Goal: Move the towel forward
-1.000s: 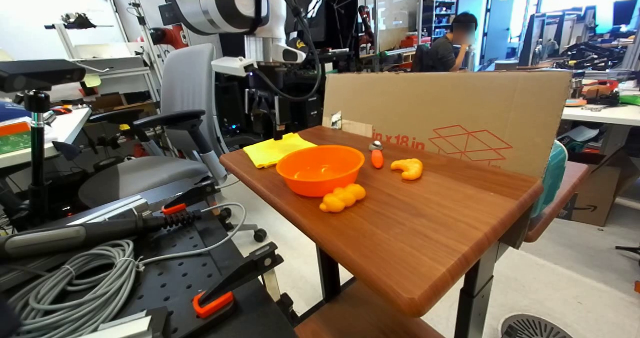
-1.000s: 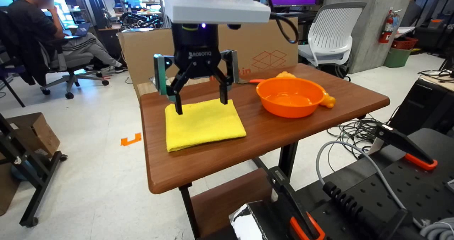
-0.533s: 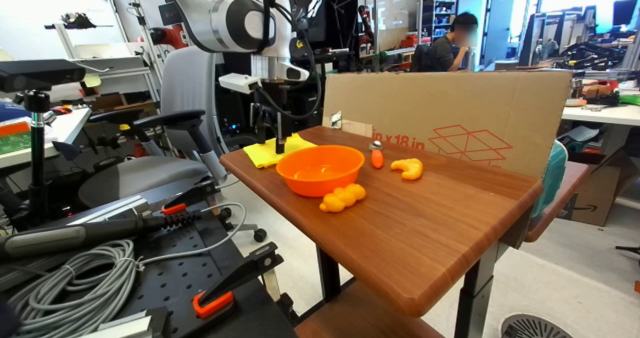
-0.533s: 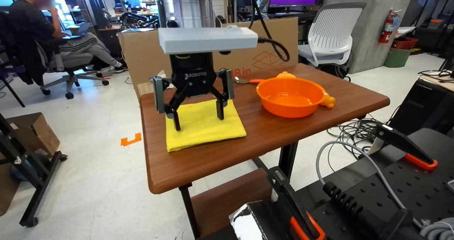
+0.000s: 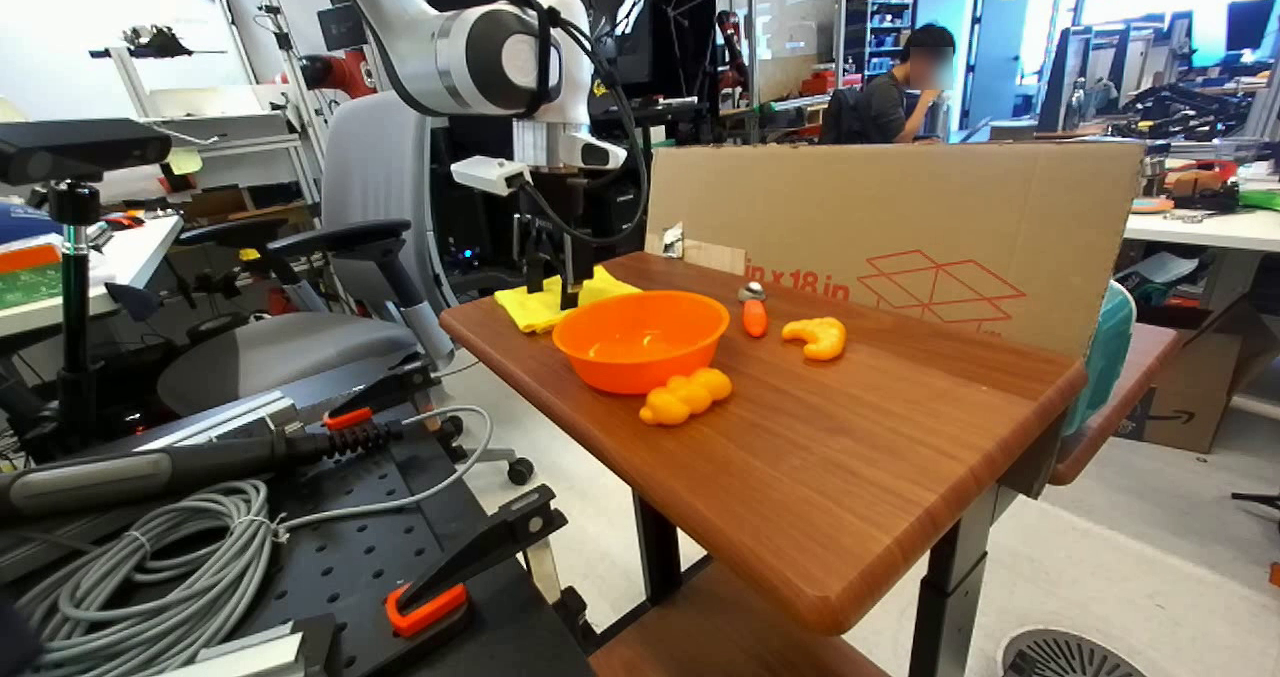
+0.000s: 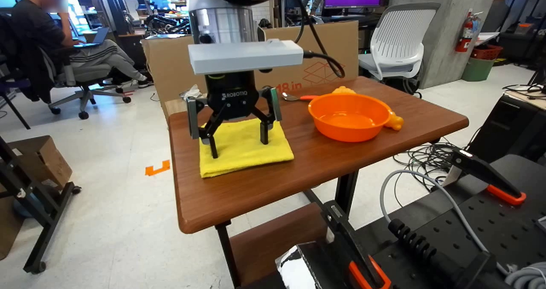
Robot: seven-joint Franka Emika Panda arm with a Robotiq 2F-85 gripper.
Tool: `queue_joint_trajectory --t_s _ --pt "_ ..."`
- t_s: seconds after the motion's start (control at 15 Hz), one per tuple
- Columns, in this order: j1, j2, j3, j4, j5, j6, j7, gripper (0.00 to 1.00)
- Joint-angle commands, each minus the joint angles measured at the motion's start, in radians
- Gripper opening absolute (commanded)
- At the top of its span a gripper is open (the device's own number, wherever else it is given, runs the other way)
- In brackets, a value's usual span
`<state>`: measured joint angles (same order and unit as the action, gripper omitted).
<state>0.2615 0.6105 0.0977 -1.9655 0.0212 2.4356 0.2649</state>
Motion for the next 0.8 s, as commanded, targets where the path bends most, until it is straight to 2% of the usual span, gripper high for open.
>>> queue_joint_trajectory --t_s 0.0,0.73 --pt "0.015 0.042 -0.033 0.066 -0.024 -0.004 0.027 1.0" --pt "-0.047 0.122 -0.061 0.225 0.012 -0.067 0.007 1.0"
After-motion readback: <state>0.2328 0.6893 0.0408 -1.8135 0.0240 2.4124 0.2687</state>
